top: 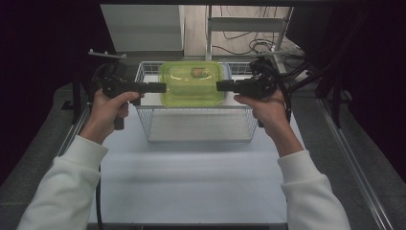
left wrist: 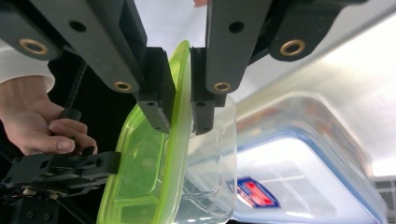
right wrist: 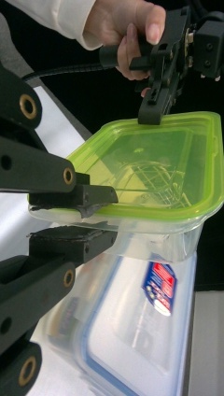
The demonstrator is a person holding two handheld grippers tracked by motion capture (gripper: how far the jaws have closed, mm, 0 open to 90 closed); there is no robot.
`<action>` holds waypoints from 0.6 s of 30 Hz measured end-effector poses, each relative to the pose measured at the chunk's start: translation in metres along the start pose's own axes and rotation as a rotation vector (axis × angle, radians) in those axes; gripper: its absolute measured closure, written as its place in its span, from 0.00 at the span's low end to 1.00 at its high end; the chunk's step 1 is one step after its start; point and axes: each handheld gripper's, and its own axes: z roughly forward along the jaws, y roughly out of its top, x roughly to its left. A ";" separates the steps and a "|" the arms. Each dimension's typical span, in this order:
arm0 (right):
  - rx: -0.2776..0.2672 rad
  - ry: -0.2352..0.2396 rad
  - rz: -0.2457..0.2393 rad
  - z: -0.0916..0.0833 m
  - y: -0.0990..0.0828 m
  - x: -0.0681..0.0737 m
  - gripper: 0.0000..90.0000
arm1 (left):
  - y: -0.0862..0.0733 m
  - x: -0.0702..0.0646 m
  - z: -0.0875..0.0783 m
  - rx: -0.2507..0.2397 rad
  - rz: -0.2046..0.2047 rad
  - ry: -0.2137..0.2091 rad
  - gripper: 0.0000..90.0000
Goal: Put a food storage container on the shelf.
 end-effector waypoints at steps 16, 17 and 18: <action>-0.013 -0.004 0.039 0.009 0.032 -0.037 0.88 | 0.039 0.032 0.028 0.038 -0.025 -0.007 0.90; -0.013 -0.004 0.045 0.010 0.033 -0.040 0.88 | 0.040 0.034 0.030 0.041 -0.030 -0.010 0.90; -0.011 -0.006 0.050 0.011 0.035 -0.042 0.88 | 0.042 0.036 0.032 0.037 -0.041 -0.013 0.90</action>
